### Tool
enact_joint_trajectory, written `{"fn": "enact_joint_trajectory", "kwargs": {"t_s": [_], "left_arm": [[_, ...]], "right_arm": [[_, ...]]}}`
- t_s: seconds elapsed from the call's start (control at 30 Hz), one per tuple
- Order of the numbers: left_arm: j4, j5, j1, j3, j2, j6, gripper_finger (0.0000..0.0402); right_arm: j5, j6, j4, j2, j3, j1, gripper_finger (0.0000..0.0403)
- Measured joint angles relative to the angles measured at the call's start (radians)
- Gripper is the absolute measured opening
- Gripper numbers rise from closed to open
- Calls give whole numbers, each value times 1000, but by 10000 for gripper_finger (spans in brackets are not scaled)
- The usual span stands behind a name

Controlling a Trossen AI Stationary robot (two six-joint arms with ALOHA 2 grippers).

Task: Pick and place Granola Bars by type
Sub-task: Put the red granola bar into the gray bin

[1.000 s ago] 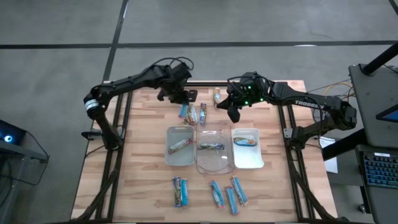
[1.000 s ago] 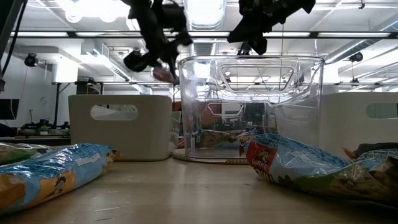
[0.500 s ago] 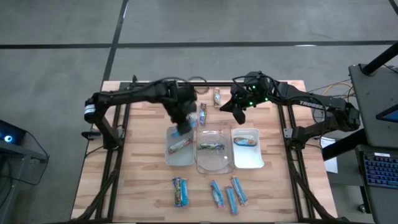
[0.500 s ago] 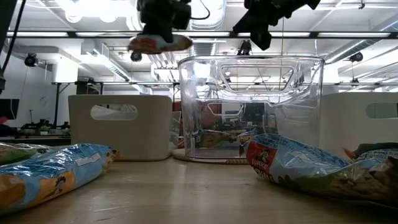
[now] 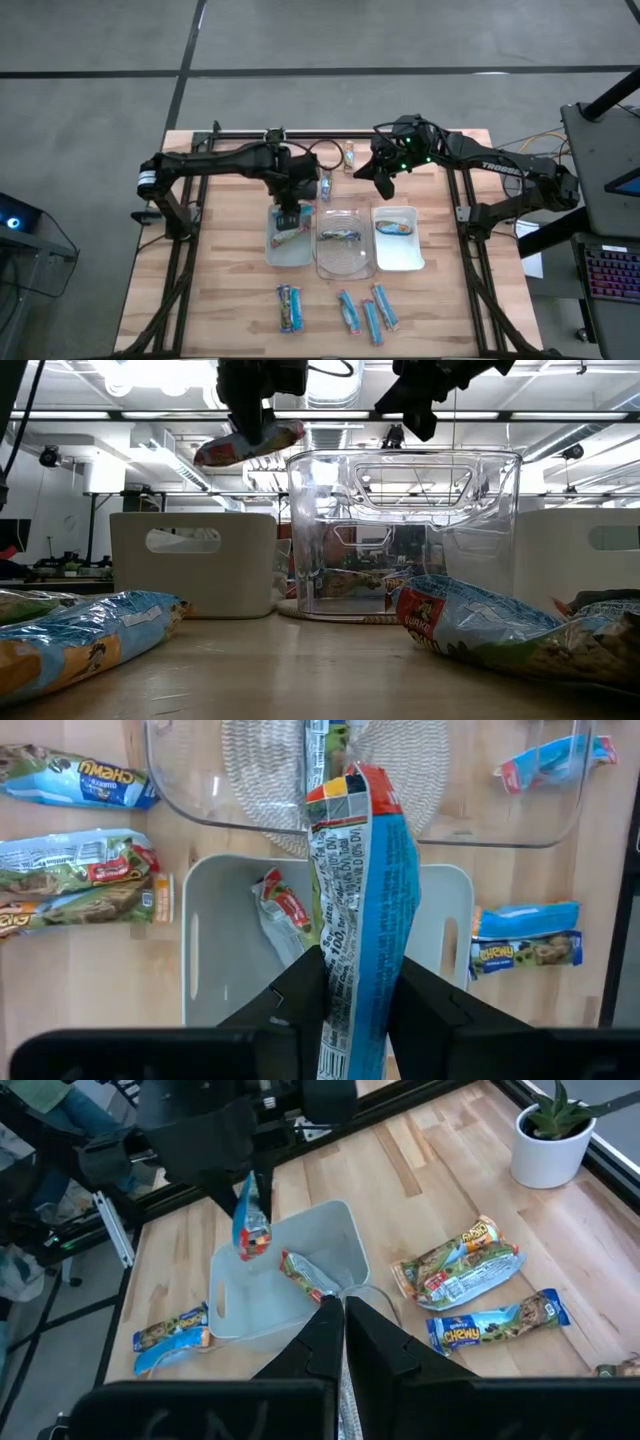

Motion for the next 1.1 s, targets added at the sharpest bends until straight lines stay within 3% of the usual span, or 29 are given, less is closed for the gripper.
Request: {"fn": "enact_joint_trajectory", "kwargs": {"t_s": [0.53,1.1], "left_arm": [[-72,-74,7,-4,139,20,78],[-25,-77,10,-82,152,-4,78]], "right_arm": [[22,-3,0,0,0,0,8],[49,-4,0,0,0,0,8]]}}
